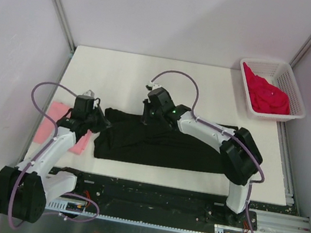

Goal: Fold and stack the t-shirts
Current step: Fold the other side of the tshirt into a rectangle

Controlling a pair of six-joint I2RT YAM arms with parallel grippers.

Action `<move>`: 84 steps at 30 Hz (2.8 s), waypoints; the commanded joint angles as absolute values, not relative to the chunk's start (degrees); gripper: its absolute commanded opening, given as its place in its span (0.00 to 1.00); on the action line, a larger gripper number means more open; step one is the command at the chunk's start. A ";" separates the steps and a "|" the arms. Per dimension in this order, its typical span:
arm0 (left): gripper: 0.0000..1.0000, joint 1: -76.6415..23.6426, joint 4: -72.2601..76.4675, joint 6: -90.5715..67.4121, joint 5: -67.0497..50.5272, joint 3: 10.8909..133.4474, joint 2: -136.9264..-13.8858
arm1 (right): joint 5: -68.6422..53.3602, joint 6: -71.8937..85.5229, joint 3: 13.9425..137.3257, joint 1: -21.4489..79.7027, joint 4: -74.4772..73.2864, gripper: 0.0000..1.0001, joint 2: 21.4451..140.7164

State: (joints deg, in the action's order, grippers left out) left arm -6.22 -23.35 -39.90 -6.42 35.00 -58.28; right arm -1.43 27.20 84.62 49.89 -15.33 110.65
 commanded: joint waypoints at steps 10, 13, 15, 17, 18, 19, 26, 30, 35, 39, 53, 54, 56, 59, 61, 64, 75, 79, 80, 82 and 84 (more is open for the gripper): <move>0.00 -5.87 -24.04 -35.73 -11.33 30.93 -55.79 | 11.13 32.11 75.65 56.04 -19.68 0.02 102.08; 0.00 -5.84 -24.03 -35.51 -11.95 30.47 -56.94 | 13.11 33.78 73.48 57.23 -20.14 0.01 101.71; 0.00 -5.92 -23.98 -35.47 -12.28 30.29 -57.74 | 14.70 34.92 72.47 57.84 -20.79 0.01 101.34; 0.00 -6.20 -24.01 -35.19 -12.37 30.23 -58.18 | 15.94 35.80 71.47 58.29 -21.50 0.01 100.79; 0.00 -6.27 -24.00 -35.09 -12.47 30.23 -58.45 | 16.63 36.23 70.98 58.41 -21.82 0.01 100.40; 0.00 -6.39 -24.00 -34.99 -12.56 30.23 -58.58 | 17.19 36.57 70.43 58.56 -22.16 0.01 99.99; 0.00 -8.94 -23.94 -34.60 -14.57 30.67 -59.09 | 20.63 37.49 68.25 59.49 -24.35 0.01 96.44; 0.00 -11.70 -24.06 -34.78 -15.65 30.18 -58.14 | 22.00 37.21 67.60 59.83 -25.69 0.01 95.35; 0.00 -14.51 -24.07 -37.59 -14.88 27.68 -56.03 | 21.44 37.76 65.46 60.29 -25.00 0.01 95.83; 0.00 -14.94 -24.81 -42.14 -11.39 24.88 -52.48 | 20.51 38.82 63.14 60.81 -22.78 0.01 97.15; 0.00 -14.88 -31.00 -40.63 1.54 33.08 -54.34 | 18.72 40.53 61.25 61.39 -18.82 0.02 97.08; 0.00 -14.82 -31.37 -40.27 2.17 33.81 -54.24 | 18.50 40.52 61.26 61.41 -18.72 0.02 96.75; 0.00 -14.78 -31.77 -39.73 2.39 34.89 -54.47 | 18.53 40.52 61.26 61.43 -18.92 0.02 96.26; 0.01 -14.77 -31.85 -38.77 0.78 35.31 -55.96 | 19.40 40.44 61.20 61.43 -19.73 0.02 96.29; 0.03 -14.77 -31.54 -38.45 -0.99 34.67 -57.36 | 20.30 40.48 61.25 61.37 -20.29 0.03 96.82; 0.09 -14.77 -30.23 -38.48 -1.98 32.81 -58.34 | 20.81 40.87 61.26 61.06 -20.62 0.06 98.06; 0.43 -14.77 -28.63 -35.77 -4.66 34.06 -57.35 | 25.21 42.19 61.22 60.86 -24.91 0.35 93.97; 0.39 -15.68 -28.45 -36.04 -9.36 35.06 -57.10 | 23.57 42.02 61.26 60.99 -22.69 0.34 90.72; 0.36 -16.36 -28.46 -36.57 -9.87 35.11 -56.55 | 22.77 42.02 61.26 61.08 -21.80 0.34 90.45; 0.30 -18.51 -28.39 -38.10 -10.40 34.79 -55.29 | 21.34 42.06 61.24 61.35 -20.26 0.33 90.66; 0.25 -20.73 -28.28 -39.61 -11.06 34.45 -54.52 | 19.73 42.09 61.25 61.41 -18.97 0.32 91.48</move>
